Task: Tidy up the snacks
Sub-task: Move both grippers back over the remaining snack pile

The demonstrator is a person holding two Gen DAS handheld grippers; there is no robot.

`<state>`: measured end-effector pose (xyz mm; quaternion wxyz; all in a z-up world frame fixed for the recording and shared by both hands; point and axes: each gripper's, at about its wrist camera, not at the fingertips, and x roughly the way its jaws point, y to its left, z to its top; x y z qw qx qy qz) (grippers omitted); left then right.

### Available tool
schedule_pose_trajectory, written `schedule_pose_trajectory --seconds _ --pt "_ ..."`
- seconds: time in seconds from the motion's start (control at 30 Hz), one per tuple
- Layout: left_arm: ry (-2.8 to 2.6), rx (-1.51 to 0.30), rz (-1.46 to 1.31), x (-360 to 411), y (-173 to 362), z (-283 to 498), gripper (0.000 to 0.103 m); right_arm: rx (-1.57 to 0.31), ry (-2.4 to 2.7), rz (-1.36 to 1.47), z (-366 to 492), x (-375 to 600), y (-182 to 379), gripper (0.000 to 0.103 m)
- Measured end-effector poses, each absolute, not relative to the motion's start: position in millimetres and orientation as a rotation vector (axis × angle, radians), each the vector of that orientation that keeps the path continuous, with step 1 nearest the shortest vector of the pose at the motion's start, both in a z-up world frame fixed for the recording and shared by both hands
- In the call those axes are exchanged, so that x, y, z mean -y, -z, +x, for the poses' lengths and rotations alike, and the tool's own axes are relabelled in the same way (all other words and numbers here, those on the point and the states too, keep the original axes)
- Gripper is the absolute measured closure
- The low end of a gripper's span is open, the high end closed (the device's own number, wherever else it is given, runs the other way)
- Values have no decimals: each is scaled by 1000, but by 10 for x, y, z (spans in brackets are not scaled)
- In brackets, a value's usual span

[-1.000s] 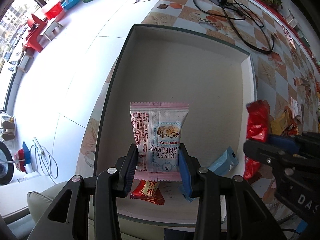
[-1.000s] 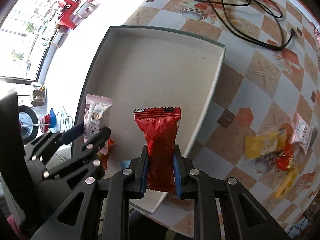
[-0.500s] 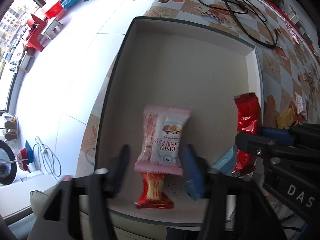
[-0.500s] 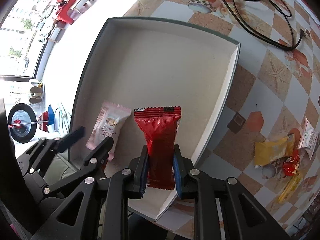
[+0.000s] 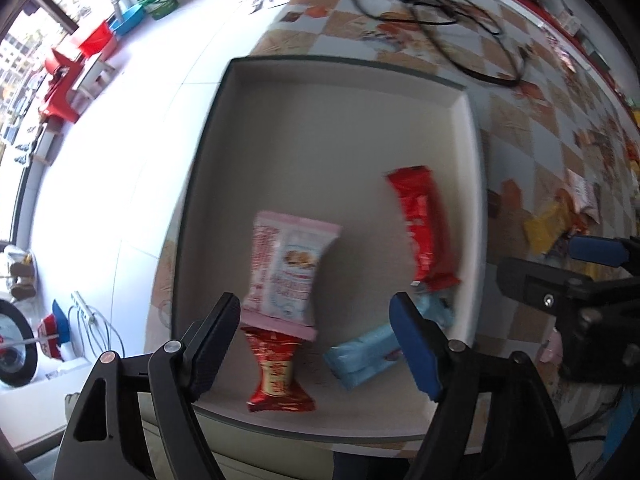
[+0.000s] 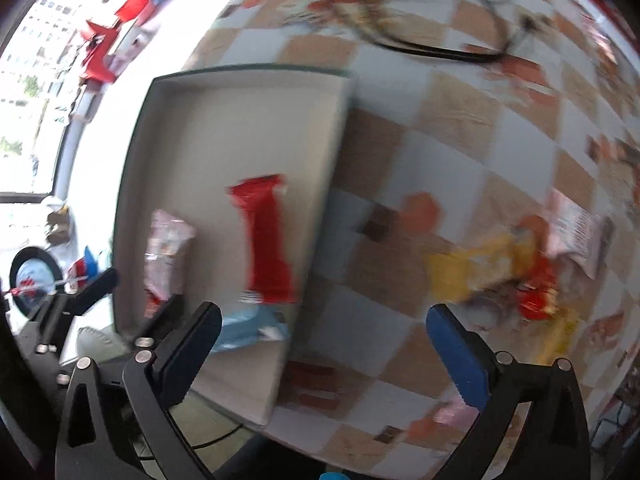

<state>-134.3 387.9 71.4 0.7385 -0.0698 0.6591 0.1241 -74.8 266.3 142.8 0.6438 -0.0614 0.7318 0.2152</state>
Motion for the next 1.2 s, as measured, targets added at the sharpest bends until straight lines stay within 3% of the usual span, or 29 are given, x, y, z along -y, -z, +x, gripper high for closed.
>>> schedule_pose_trajectory --seconds 0.53,0.77,1.2 --pt "-24 -1476 67 -2769 -745 -1343 23 -1838 -14 3 -1453 -452 -878 0" --pt "61 -1499 140 -2340 -700 -1339 23 -1852 -10 26 -1514 -245 -813 0" --pt "66 -1504 243 -1953 -601 -1027 23 -1823 -68 -4 -873 -359 -778 0"
